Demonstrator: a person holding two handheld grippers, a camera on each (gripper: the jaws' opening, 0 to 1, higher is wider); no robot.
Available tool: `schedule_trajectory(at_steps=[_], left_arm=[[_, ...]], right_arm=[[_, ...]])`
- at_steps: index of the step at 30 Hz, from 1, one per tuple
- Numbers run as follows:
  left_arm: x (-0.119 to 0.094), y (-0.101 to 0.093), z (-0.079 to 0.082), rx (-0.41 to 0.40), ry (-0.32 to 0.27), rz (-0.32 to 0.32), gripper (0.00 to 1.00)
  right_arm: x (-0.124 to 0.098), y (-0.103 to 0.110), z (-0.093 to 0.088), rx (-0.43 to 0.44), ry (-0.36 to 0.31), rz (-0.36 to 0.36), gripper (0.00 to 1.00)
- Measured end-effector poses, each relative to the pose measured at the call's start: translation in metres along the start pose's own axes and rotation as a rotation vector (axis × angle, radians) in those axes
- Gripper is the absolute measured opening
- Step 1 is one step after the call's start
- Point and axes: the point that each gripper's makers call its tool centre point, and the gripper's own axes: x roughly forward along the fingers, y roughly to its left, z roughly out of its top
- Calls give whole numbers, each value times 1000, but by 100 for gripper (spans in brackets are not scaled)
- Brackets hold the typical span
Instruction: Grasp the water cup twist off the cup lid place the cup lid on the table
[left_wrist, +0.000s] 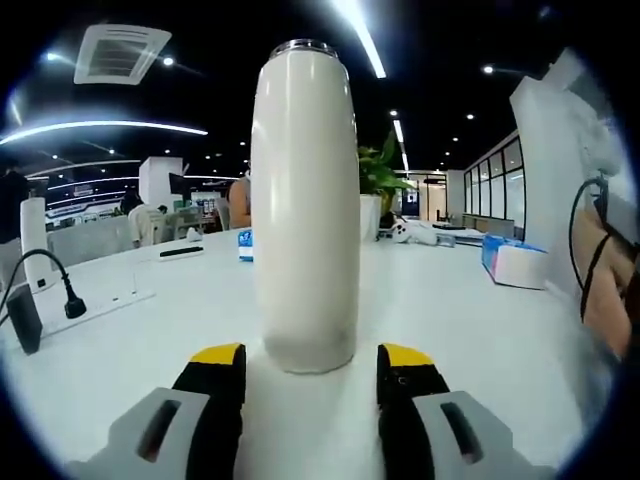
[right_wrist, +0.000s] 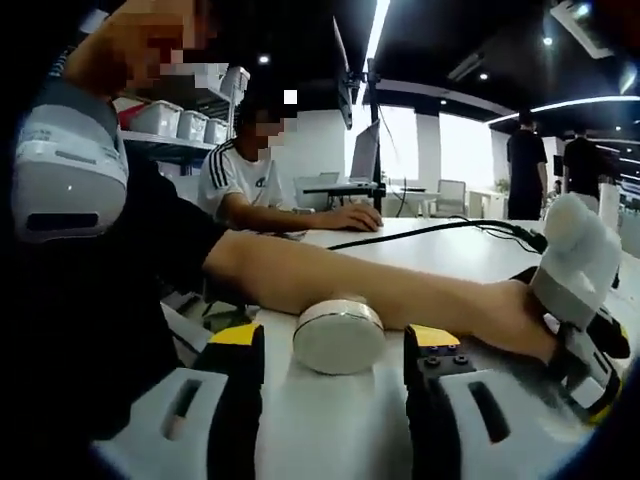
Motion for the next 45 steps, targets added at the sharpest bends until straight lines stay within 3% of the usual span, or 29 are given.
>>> schedule_trajectory(at_steps=[23, 35, 45], left_arm=[[0, -1, 1, 4, -1, -3, 54], [1, -1, 1, 6, -2, -4, 54], [1, -1, 1, 5, -1, -5, 54]], right_arm=[[17, -2, -5, 14, -12, 4, 46], [20, 0, -3, -5, -33, 15, 44], [14, -5, -4, -15, -32, -24, 44]])
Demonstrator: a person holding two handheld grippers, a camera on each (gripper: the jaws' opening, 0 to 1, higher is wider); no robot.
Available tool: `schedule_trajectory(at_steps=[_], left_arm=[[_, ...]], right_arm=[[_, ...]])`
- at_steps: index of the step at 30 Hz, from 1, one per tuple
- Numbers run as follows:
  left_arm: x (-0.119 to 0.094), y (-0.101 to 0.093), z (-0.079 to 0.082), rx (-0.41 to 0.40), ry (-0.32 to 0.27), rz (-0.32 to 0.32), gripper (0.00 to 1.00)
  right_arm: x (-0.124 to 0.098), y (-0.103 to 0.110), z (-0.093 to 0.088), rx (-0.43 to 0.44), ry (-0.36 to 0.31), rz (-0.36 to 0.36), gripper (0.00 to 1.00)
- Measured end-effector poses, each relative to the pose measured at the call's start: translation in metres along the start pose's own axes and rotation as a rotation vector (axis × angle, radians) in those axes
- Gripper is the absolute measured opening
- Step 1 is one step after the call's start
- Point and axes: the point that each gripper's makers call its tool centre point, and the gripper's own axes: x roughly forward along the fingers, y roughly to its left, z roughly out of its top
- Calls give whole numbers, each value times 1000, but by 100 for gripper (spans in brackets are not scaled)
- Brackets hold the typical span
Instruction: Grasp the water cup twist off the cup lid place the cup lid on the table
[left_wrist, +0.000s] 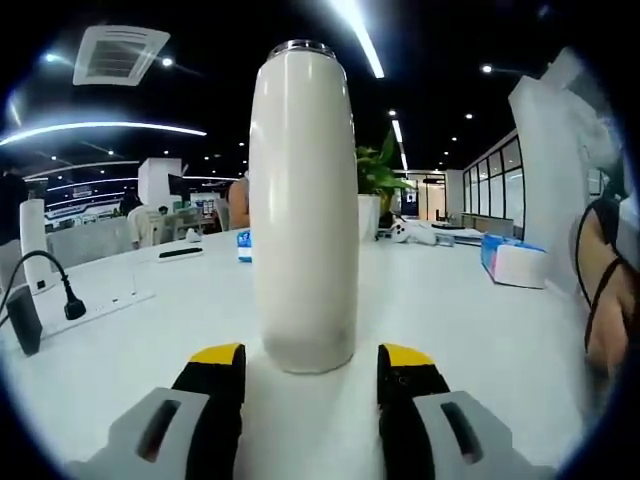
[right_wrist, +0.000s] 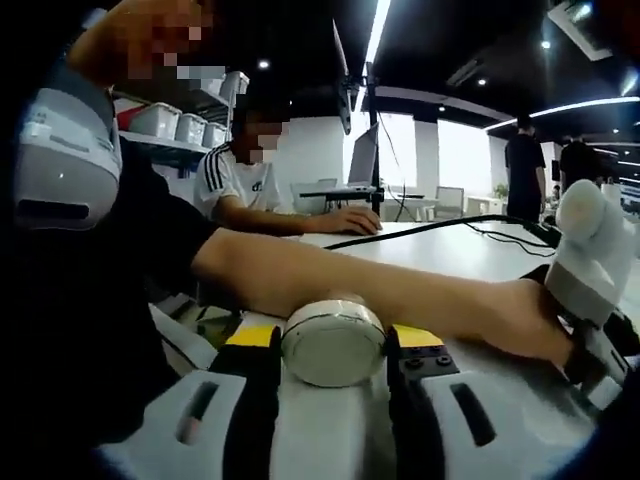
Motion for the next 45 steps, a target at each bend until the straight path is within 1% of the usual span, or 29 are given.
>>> schedule_trajectory(at_steps=[7, 19, 24, 28, 31, 38, 45], left_arm=[[0, 0, 0, -1, 0, -1, 54], [-1, 0, 0, -2, 0, -2, 54], [-1, 0, -1, -3, 0, -2, 54], [-1, -1, -1, -5, 0, -2, 54], [-2, -1, -1, -7, 1, -2, 54], [-2, -2, -1, -10, 2, -5, 53], [-1, -3, -1, -11, 2, -7, 54]], right_arm=[[-12, -3, -1, -19, 8, -33, 43], [-36, -8, 5, -64, 14, -96, 43], [-52, -10, 5, -81, 37, -124, 43], [-61, -10, 4, -89, 54, -143, 43], [-68, -13, 8, -97, 58, -160, 43], [-85, -19, 7, -126, 104, -200, 43], [-110, -28, 3, -138, 154, -251, 43]])
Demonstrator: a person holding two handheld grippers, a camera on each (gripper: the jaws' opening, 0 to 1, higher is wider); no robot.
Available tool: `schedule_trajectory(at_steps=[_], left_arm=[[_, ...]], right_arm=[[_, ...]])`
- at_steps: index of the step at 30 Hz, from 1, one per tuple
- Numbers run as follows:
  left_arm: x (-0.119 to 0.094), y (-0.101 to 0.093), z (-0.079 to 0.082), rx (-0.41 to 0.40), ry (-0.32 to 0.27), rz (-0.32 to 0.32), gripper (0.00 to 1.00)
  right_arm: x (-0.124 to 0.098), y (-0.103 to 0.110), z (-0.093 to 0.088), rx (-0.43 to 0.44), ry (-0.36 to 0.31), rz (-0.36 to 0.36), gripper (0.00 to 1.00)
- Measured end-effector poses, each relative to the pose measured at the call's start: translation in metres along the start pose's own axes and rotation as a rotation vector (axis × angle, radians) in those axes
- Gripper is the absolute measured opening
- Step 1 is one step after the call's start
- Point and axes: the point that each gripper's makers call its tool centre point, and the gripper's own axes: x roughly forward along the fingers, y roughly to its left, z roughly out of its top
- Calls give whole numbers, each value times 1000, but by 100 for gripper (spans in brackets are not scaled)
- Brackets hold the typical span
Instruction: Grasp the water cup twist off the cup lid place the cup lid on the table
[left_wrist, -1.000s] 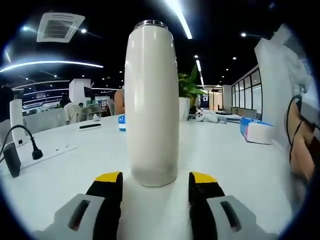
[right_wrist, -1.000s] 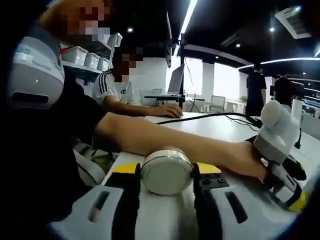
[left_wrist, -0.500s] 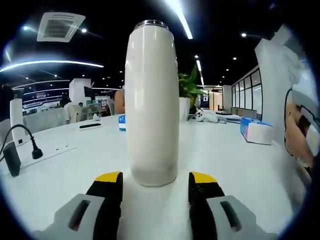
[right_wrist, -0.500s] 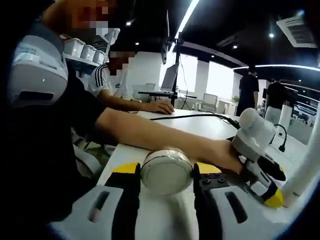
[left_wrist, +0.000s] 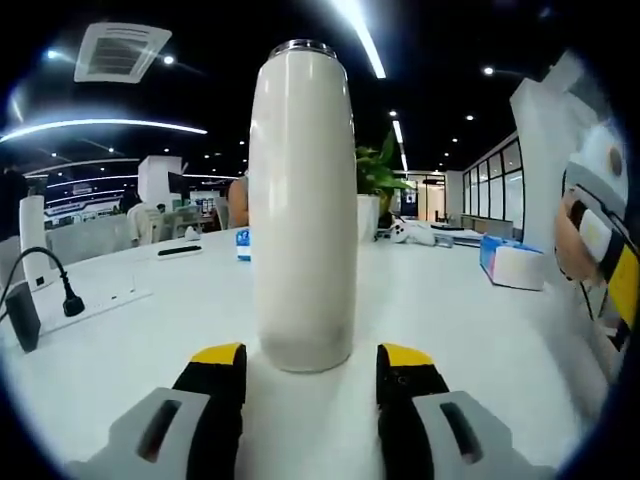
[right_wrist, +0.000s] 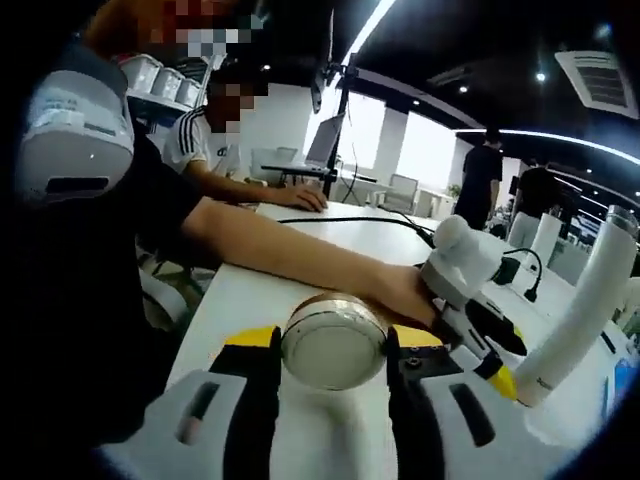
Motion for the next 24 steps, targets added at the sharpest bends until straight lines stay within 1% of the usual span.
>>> schedule_trajectory(at_steps=[2, 4, 8, 12, 14, 20, 21, 24], left_arm=[[0, 0, 0, 0, 0, 0, 53], [0, 0, 0, -1, 0, 0, 53], [0, 0, 0, -1, 0, -1, 53], [0, -1, 0, -3, 1, -2, 53], [0, -1, 0, -3, 1, -3, 53], [0, -1, 0, -3, 1, -4, 53], [0, -1, 0, -4, 1, -4, 53], [-1, -2, 0, -2, 0, -5, 53]], right_arm=[[-8, -6, -2, -7, 21, -23, 43], [-18, -13, -2, -34, 42, -48, 43], [-38, -28, -5, -38, 75, -92, 43], [-56, -37, -7, -35, 94, -130, 43], [-61, -41, -8, -24, 95, -141, 43], [-72, -53, -18, -22, 128, -175, 44], [-74, -56, -20, -24, 139, -190, 44], [-77, -57, -26, -36, 178, -182, 44]])
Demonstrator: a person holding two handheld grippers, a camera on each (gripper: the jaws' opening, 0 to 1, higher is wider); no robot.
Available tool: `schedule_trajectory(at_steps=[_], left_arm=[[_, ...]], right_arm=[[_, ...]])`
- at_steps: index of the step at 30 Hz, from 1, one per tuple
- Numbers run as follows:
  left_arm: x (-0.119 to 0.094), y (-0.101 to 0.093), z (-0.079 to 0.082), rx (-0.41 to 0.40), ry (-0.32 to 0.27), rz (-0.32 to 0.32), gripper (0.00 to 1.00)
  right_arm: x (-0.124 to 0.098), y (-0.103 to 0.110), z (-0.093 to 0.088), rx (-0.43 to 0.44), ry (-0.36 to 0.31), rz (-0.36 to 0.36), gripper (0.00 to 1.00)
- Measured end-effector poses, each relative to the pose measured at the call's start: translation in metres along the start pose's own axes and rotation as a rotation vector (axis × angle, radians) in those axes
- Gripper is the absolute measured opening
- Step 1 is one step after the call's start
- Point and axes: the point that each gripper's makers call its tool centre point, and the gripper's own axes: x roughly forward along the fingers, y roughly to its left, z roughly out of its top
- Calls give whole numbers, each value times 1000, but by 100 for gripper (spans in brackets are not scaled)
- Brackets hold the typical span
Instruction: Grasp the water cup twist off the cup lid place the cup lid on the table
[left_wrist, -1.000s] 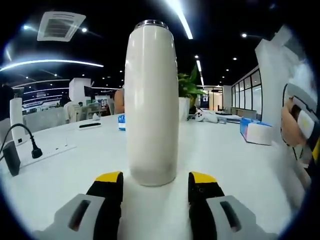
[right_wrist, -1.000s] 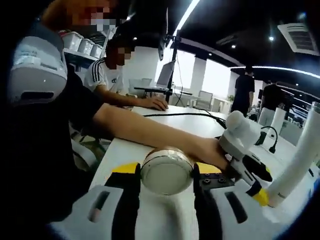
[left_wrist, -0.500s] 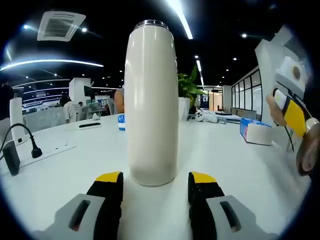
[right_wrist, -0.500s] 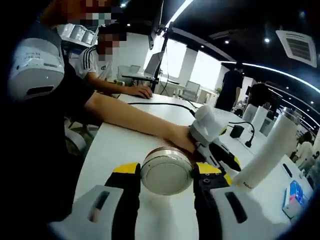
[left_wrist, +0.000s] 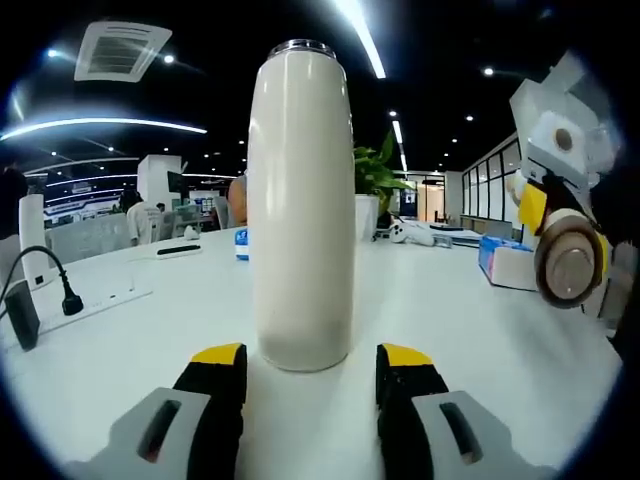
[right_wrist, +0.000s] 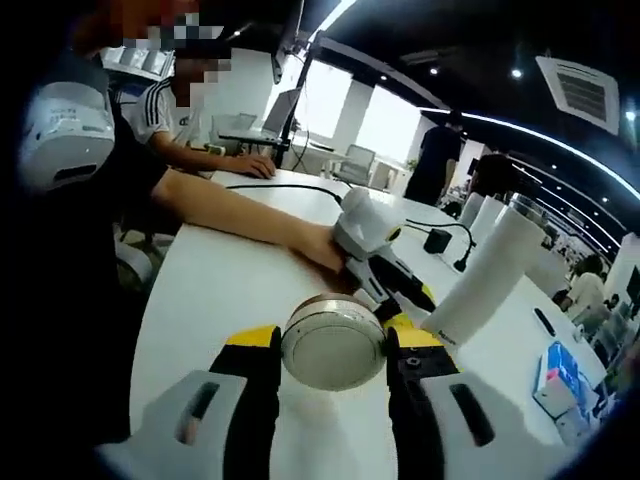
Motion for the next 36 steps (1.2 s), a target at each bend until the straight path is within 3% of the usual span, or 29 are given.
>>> schedule_trajectory(at_steps=[6, 15, 20, 36], left_arm=[[0, 0, 0, -1, 0, 0, 53], [0, 0, 0, 0, 0, -2, 53], [0, 0, 0, -1, 0, -1, 53], [0, 0, 0, -1, -1, -3, 54]], right_arm=[[-9, -14, -13, -6, 69, -13, 44], [-17, -28, -38, 25, 108, -51, 44], [-20, -32, -46, 46, 116, -51, 44], [-24, -38, -83, 54, 245, -16, 44]])
